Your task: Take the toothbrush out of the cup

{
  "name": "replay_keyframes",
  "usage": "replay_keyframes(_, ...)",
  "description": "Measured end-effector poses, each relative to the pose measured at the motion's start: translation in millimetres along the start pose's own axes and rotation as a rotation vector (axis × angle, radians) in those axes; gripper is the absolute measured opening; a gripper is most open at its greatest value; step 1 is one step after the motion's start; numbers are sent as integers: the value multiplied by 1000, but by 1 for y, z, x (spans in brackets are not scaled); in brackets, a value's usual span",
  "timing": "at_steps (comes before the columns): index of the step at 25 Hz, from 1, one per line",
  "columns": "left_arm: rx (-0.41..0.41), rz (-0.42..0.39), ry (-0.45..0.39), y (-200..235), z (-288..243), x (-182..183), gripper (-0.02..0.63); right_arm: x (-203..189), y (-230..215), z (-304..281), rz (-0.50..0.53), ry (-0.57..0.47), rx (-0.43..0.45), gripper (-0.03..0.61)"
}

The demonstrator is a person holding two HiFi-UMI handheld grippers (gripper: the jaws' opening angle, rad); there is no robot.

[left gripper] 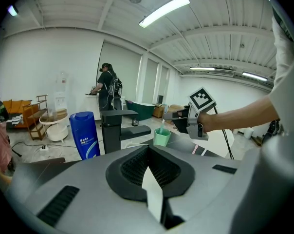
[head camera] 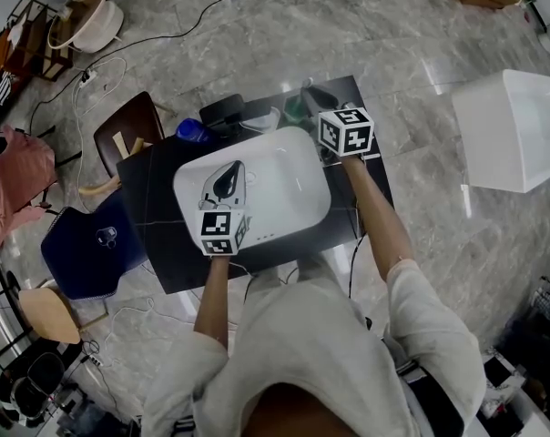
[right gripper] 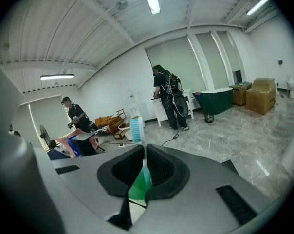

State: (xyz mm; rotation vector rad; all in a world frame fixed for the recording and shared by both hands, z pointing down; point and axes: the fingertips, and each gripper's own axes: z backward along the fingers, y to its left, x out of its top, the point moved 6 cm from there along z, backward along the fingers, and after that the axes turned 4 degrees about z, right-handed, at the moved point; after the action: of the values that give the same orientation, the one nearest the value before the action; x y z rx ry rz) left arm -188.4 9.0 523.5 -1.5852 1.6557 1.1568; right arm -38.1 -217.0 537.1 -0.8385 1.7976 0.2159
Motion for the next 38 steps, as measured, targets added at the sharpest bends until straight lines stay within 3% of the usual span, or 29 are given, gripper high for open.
replay_keyframes(11, -40, -15, -12, -14, 1, 5, 25, 27, 22, 65, 27, -152, 1, 35)
replay_keyframes(22, -115, -53, -6, -39, -8, 6, 25, 24, 28, 143, 57, -252, -74, 35)
replay_keyframes(34, -236, -108, 21, -84, -29, 8, 25, -11, 1, 216, 37, -232, -221, 35)
replay_keyframes(38, -270, -125, 26, -99, -36, 8, 25, -24, -8, 236, 80, -195, -280, 35)
